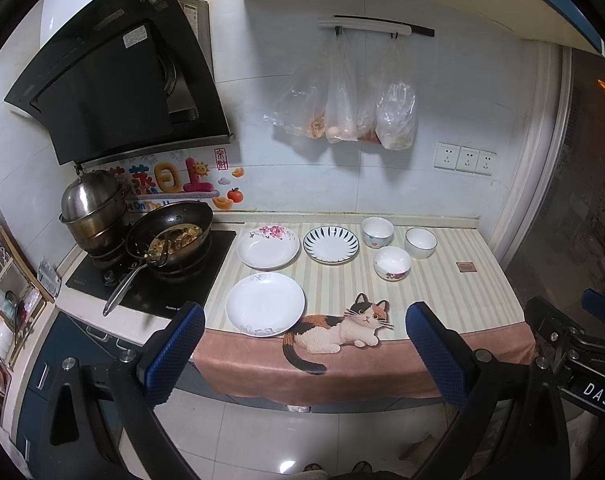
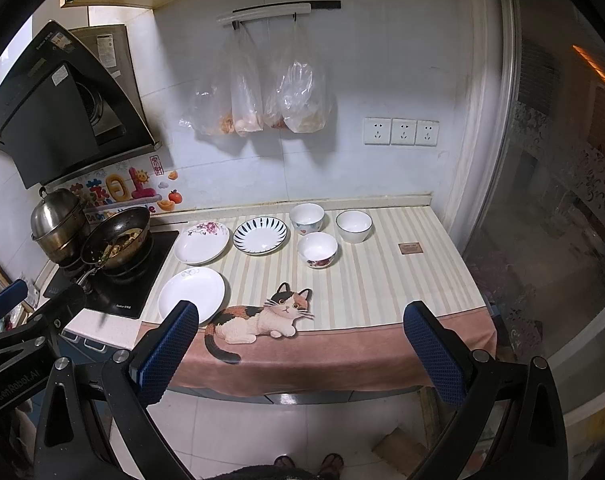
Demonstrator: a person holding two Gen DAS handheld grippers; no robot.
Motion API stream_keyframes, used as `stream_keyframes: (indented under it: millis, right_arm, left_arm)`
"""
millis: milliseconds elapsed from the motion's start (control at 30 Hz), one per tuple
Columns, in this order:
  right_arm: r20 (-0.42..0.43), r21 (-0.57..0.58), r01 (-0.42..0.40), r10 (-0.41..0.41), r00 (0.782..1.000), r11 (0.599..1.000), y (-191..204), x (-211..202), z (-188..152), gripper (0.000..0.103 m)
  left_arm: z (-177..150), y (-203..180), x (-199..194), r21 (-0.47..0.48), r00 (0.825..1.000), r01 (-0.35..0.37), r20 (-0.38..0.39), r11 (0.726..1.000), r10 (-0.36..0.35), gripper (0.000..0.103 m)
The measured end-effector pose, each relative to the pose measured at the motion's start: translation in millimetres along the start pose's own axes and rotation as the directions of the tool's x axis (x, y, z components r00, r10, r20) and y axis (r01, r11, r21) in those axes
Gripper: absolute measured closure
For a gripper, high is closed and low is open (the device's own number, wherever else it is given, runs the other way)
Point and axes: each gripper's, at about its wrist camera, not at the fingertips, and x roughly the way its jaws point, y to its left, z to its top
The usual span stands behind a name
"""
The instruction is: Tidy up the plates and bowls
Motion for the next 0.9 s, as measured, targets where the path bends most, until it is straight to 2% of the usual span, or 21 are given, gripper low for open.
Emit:
stream_keyframes:
  millis: [400,467,567,633,767,833,867,900]
  right_arm:
    - [0.001,0.004,-0.006,0.006,1.000,1.000,6,5,1,0.000]
    - [0.008,0.004,-0.040,0.040,0.999,0.999,14,15,1,0.000]
    - [-0.010,0.009,-0.147,0.147,0.989,0.989,24,43,-4,0.000]
    - [-0.069,0.029,-0.187,0.189,0.980,0.982,29,71,-9,0.000]
    - [-0.180,0.062,-0.218,0.226,0.957,0.974,36,135,-20,0.000]
    - [-0.234,0.069,-0.227,0.237,0.943,0.971,40,174,-25,0.000]
    - [-0.290,0.088,-0.184,0.202,0.936,0.979,41,193,-28,0.000]
    - [-0.328,0.092,-0.191,0.211,0.921,0.977,43,219,-31,0.000]
  left_arm:
    - [3,9,11,-0.004,1.000,0.006,-0.005,1.000,-0.006,0.000]
    - [5,15,24,-0.005,1.000,0.010,-0.008,1.000,-0.010,0.000]
    - [4,24,46,-0.004,1.000,-0.016,-0.002,1.000,0.016,0.000]
    - [3,33,71,-0.006,0.999,-0.047,-0.007,0.999,0.047,0.000]
    - [-5,55,125,-0.025,0.992,-0.108,-0.064,0.994,0.106,0.000]
    - [-7,69,160,-0.053,0.987,-0.110,-0.120,0.993,0.103,0.000]
    - [-8,77,184,-0.066,0.982,-0.105,-0.161,0.992,0.093,0.000]
    - [-10,82,198,-0.077,0.979,-0.107,-0.181,0.991,0.091,0.000]
